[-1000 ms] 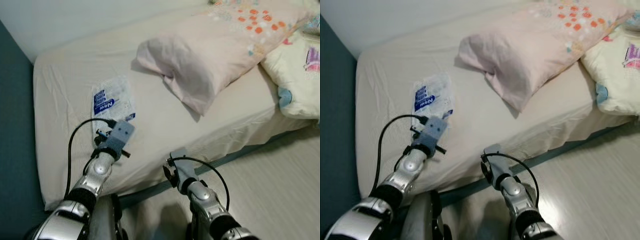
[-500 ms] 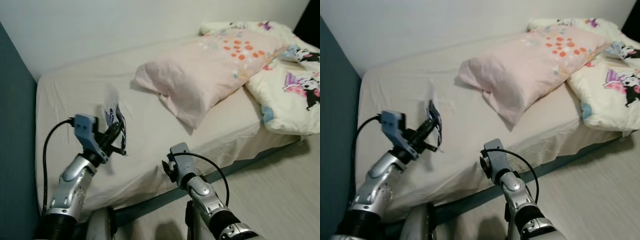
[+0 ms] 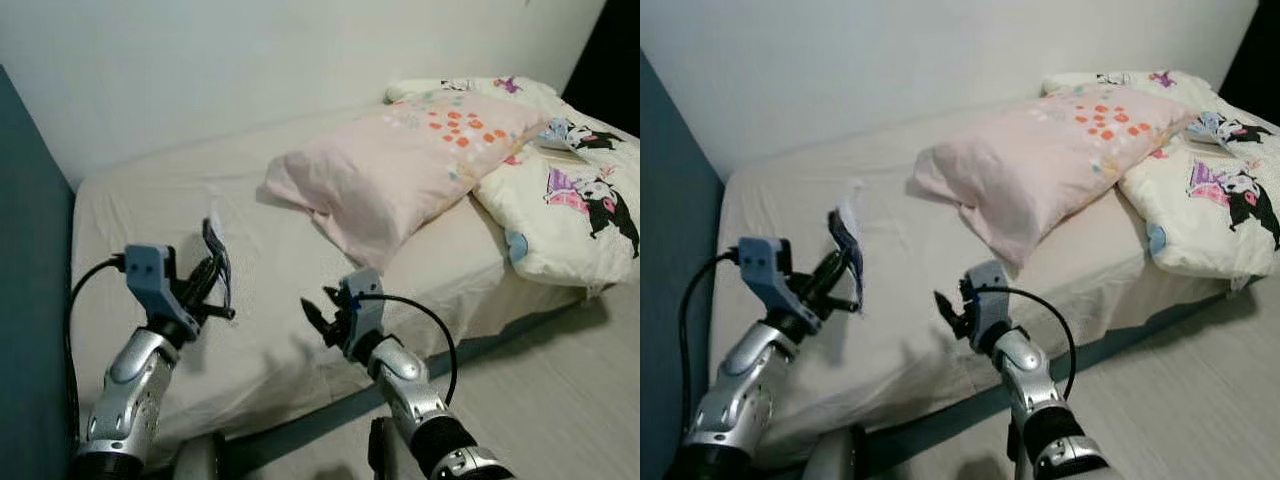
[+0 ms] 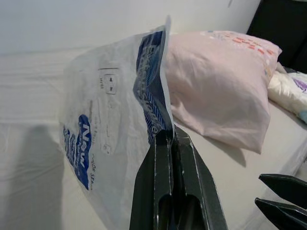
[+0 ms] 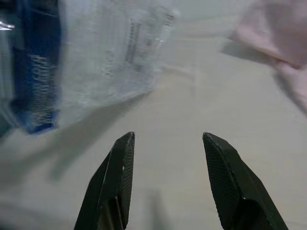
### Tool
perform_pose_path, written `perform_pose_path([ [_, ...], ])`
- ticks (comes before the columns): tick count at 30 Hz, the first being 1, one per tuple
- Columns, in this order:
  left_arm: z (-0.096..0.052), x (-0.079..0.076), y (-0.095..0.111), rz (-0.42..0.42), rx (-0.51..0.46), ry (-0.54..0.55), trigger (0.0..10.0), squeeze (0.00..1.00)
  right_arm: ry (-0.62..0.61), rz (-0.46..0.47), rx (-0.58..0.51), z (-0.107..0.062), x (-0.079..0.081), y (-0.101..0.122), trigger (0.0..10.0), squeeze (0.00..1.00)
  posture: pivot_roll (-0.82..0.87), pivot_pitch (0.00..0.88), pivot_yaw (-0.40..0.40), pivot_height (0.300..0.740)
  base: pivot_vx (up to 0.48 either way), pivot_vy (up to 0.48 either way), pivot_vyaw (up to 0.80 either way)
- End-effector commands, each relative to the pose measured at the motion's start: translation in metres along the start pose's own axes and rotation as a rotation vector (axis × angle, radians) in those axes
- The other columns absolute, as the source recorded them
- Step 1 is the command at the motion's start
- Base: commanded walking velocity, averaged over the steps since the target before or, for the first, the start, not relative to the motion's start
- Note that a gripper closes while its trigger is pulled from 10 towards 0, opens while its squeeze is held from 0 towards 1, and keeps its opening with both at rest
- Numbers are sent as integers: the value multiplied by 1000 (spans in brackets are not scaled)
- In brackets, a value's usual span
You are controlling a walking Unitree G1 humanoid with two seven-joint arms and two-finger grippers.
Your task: Clean up the room
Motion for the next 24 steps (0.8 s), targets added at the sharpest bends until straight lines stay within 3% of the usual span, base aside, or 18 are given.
perform_pose_path([
  [1,-4,-5,-4,7,22,-18,0,0,58,24,-1,0,6,0,10000,0,35,60,-22,571,0,0,0],
  [4,-5,-7,-5,9,23,-22,0,0,85,28,-3,0,8,1,10000,0,36,58,-21,571,0,0,0],
  [9,-2,0,1,31,20,42,0,0,9,-38,8,0,0,2,10000,0,38,50,-21,571,0,0,0],
  [11,0,7,13,24,-37,91,0,0,-38,-44,3,0,-5,3,10000,0,38,42,-22,571,0,0,0],
  [13,0,7,13,24,-37,91,0,0,-38,-44,3,0,-5,3,10000,0,38,42,-22,571,0,0,0],
  [14,0,11,23,-5,-90,119,0,0,-54,-53,1,-1,-7,3,10000,0,40,39,-23,571,0,0,0],
  [15,-1,17,32,-60,-146,167,1529,0,-72,-57,-2,-2,-9,3,10000,0,43,37,-25,571,0,0,0],
  [16,-2,20,34,-81,-163,196,4000,0,-91,-61,-4,-3,-11,3,10000,0,44,35,-27,571,0,0,0],
  [19,-3,21,35,-91,-169,212,4000,0,-103,-63,-5,-4,-12,3,10000,0,44,35,-27,571,0,0,0],
  [20,-5,20,33,-68,-158,222,9843,0,-125,-78,-7,-5,-14,3,10000,0,41,33,-30,571,0,0,0],
  [24,-7,19,26,17,-124,270,10000,0,-171,-97,-14,-6,-18,5,10000,0,38,31,-32,571,0,0,0],
])
Point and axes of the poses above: a point about 5 cm out from each wrist's last joint towards the gripper, its own z axis pointing out of the wrist towards the gripper, its own y axis along the axis of the wrist's last joint, x = y × z, the point moved 1 cm from there along z, pointing out of the wrist towards the gripper, and after that the axes turned 8 degrees about z, right-handed, at the moved point
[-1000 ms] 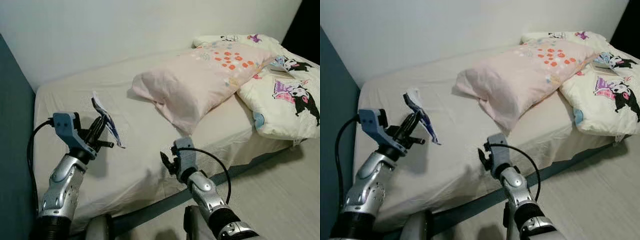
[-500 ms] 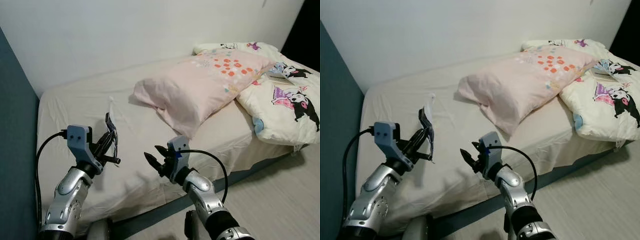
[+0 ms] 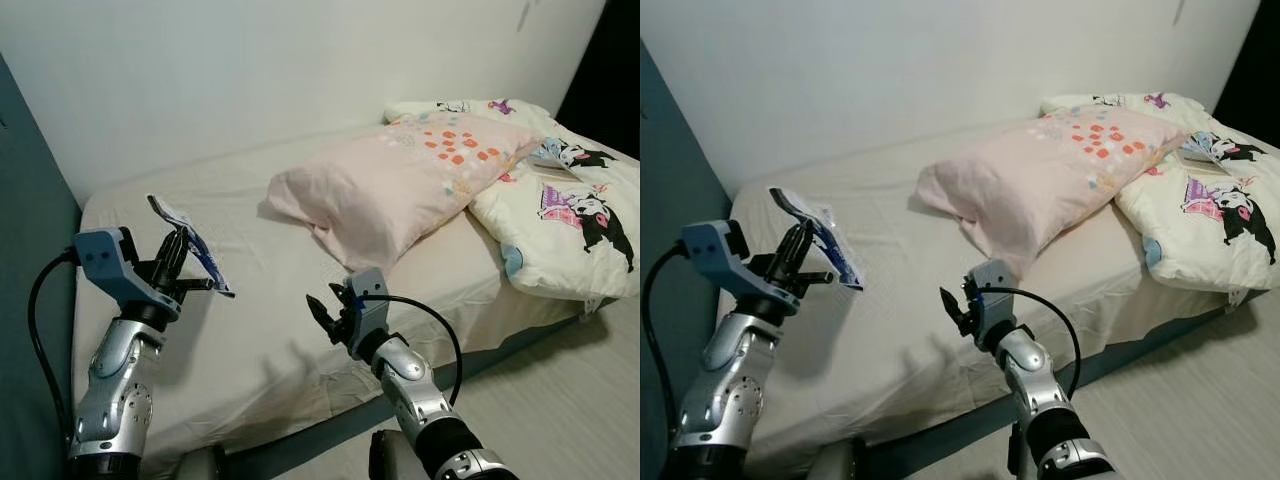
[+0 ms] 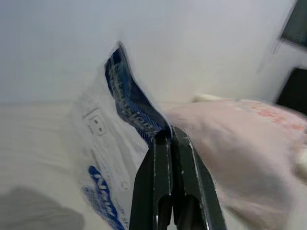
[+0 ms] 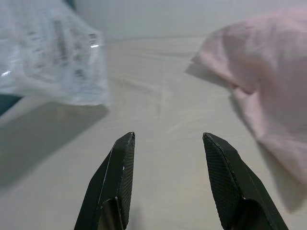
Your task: Clean up the room
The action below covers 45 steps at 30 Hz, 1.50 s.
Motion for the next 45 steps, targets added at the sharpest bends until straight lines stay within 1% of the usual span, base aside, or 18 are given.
perform_pose_path([
  [1,-6,1,-9,75,38,36,10000,0,-34,-15,3,-2,-3,-2,10000,0,37,33,-32,571,0,0,0],
  [2,-6,1,-9,75,38,36,10000,0,-34,-15,3,-2,-3,-2,10000,0,37,33,-32,571,0,0,0],
  [3,-9,0,-14,139,60,30,10000,0,-48,-17,12,-2,-4,-4,10000,0,38,32,-33,571,0,0,0],
  [4,-9,0,-14,139,60,30,10000,0,-48,-17,12,-2,-4,-4,10000,0,38,32,-33,571,0,0,0],
  [5,-13,-3,-24,157,119,7,10000,0,-52,-21,20,-3,-4,-6,10000,0,38,31,-33,571,0,0,0],
  [6,-13,-3,-24,157,119,7,10000,0,-52,-21,20,-3,-4,-6,10000,0,38,31,-33,571,0,0,0],
  [7,-18,-7,-32,208,161,-37,10000,0,-55,-31,29,-4,-4,-8,10000,0,39,29,-34,571,0,0,0],
  [8,-23,-10,-37,228,176,-72,10000,0,-57,-38,46,-5,-5,-11,10000,0,40,28,-34,571,0,0,0],
  [10,-25,-12,-39,235,180,-93,10000,0,-57,-42,57,-6,-5,-12,10000,0,39,28,-33,571,0,0,0],
  [14,-26,-12,-39,243,173,-91,10000,0,-54,-42,51,-6,-5,-12,10000,0,37,26,-33,571,0,0,0],
  [17,-24,-20,-39,235,159,-99,10000,0,-59,-43,36,-8,-7,-12,10000,0,39,30,-38,586,0,0,0],
  [18,-24,-20,-39,235,159,-99,10000,0,-59,-43,36,-8,-7,-12,10000,0,39,30,-38,586,0,0,0],
  [19,-25,-24,-42,249,163,-104,10000,0,-64,-49,38,-9,-7,-13,10000,0,36,31,-36,596,0,0,0],
  [26,-27,-29,-45,262,165,-114,10000,0,-68,-51,37,-10,-6,-14,10000,0,34,32,-34,621,0,0,0],
  [34,-27,-31,-45,268,161,-130,10000,0,-60,-52,34,-9,-5,-13,10000,0,34,32,-34,641,0,0,0],
  [45,-28,-29,-45,267,156,-119,10000,0,-50,-54,29,-8,-4,-12,10000,0,34,30,-39,671,0,0,0],
])
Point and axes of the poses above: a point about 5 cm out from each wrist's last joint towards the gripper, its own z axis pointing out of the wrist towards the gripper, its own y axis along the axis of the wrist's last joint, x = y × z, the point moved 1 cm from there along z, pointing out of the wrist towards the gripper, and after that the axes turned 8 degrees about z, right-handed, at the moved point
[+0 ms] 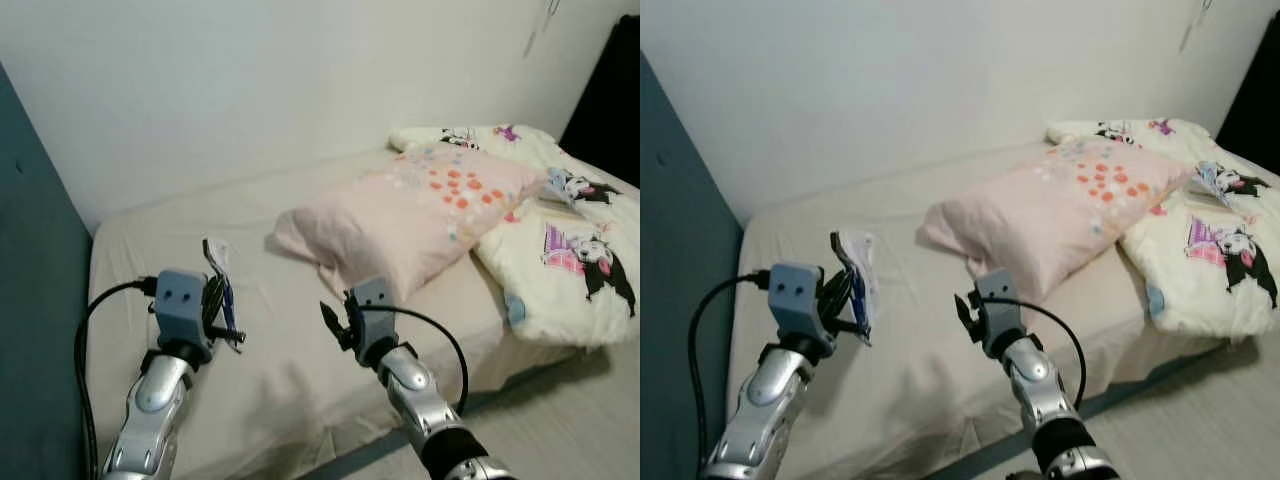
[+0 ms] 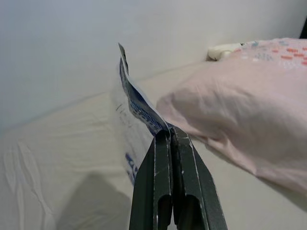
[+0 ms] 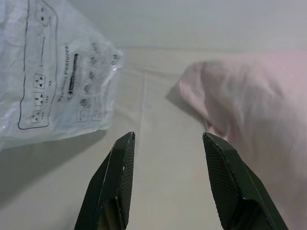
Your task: Clean up the room
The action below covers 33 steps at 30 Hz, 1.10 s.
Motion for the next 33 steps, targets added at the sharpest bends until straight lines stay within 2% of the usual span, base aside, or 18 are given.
perform_pose_path([
  [1,-1,3,-2,1,4,10,10000,0,14,0,-5,1,3,0,10000,0,35,30,-39,676,0,0,0],
  [16,-5,4,-5,-7,13,5,10000,0,33,3,-6,1,6,-1,10000,0,40,22,-39,736,0,0,0],
  [23,-7,6,-8,-13,27,12,10000,0,39,6,-8,1,8,-1,10000,0,42,18,-37,740,0,0,0],
  [26,-8,5,-14,-24,73,10,10000,0,40,8,-6,1,8,-1,10000,0,43,14,-34,740,0,0,0],
  [28,-11,3,-22,-60,123,0,10000,0,40,11,-3,0,8,-3,10000,0,41,13,-33,740,0,0,0],
  [30,-11,3,-22,-60,123,0,10000,0,40,11,-3,0,8,-3,10000,0,41,13,-33,740,0,0,0],
  [33,-18,-3,-32,-52,159,-17,10000,0,53,28,55,0,12,-12,10000,0,39,13,-32,740,0,0,0],
])
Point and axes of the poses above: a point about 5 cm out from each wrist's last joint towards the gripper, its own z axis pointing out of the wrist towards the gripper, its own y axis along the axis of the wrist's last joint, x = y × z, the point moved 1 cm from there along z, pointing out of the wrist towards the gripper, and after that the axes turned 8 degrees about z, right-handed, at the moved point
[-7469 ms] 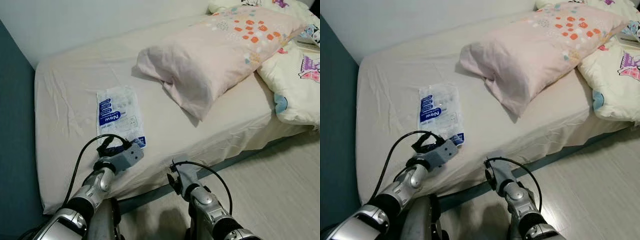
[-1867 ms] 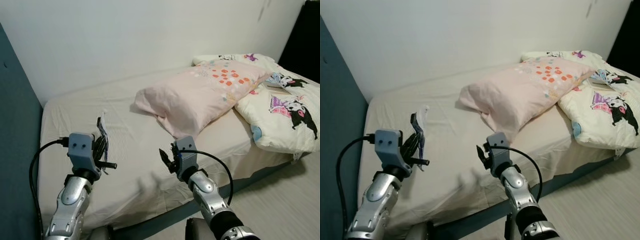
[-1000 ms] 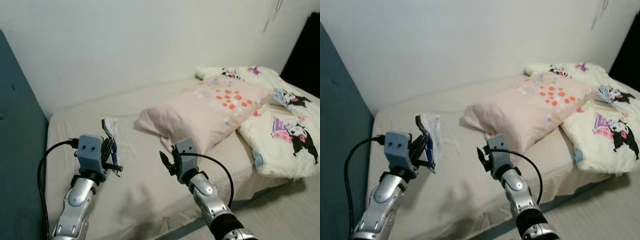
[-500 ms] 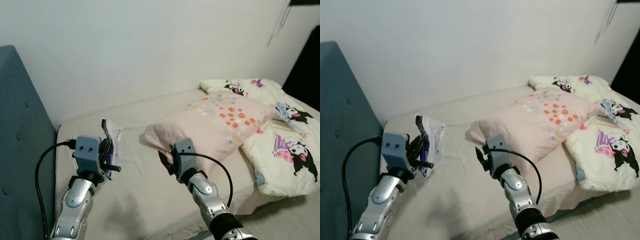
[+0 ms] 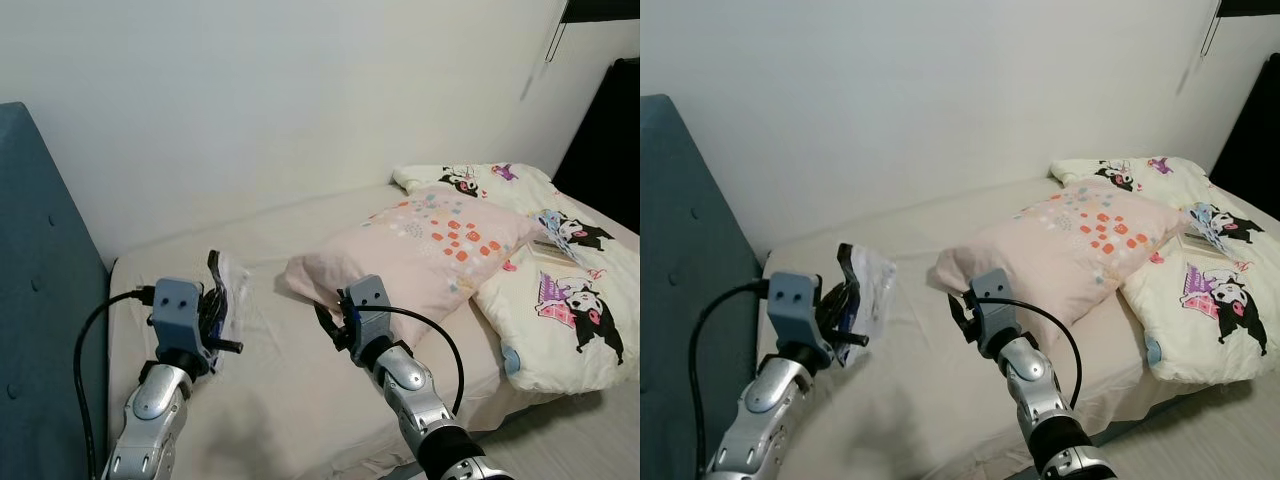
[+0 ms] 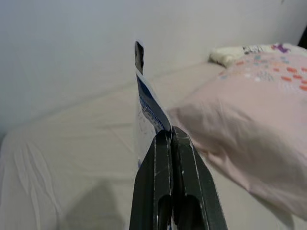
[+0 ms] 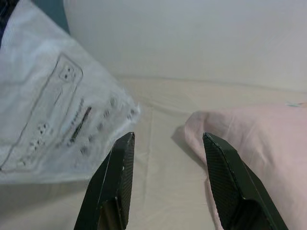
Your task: Clean up the room
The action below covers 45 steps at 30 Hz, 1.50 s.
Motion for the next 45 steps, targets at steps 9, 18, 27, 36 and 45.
perform_pose_path([
  [9,-15,2,-25,31,65,38,10000,0,7,18,96,-7,6,-23,10000,0,43,22,-37,740,0,0,0],
  [18,-17,3,-29,48,83,44,10000,0,-11,21,96,-8,3,-23,10000,0,41,27,-33,740,0,0,0],
  [27,-17,1,-29,44,70,51,10000,0,-14,24,102,-9,3,-24,10000,0,42,31,-34,740,0,0,0],
  [36,-16,1,-28,34,78,68,10000,0,-14,29,102,-8,3,-24,10000,0,43,34,-36,740,0,-205,0],
  [45,-15,2,-27,37,76,71,10000,0,-13,31,102,-8,3,-24,10000,0,44,35,-34,740,0,-423,0],
])
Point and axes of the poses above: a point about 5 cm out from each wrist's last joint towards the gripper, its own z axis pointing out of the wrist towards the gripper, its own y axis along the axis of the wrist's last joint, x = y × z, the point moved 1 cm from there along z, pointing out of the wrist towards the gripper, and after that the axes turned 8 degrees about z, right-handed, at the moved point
